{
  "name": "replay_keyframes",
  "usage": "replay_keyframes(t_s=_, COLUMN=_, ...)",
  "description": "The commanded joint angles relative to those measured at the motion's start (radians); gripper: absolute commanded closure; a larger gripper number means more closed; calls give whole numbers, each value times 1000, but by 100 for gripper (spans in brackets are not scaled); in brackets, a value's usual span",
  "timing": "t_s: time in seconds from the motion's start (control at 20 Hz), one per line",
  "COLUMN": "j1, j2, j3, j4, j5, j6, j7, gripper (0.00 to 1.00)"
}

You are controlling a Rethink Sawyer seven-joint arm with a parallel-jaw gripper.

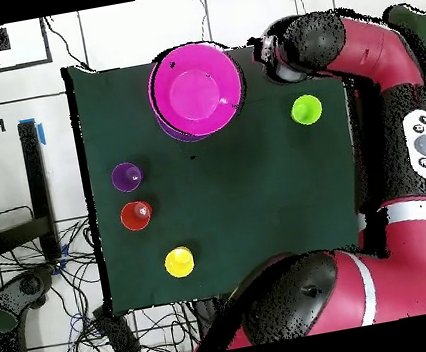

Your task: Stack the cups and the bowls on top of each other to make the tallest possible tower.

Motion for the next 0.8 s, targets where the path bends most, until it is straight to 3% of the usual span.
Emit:
replay_keyframes(t_s=0.05, j1=9, j2=-12, j3=38, j4=127, j5=-82, j6=-17, j7=-168, gripper=0)
replay_keyframes(t_s=0.8, j1=-13, j2=-30, j3=31, j4=192, j5=-106, j6=-47, j7=-148, gripper=0)
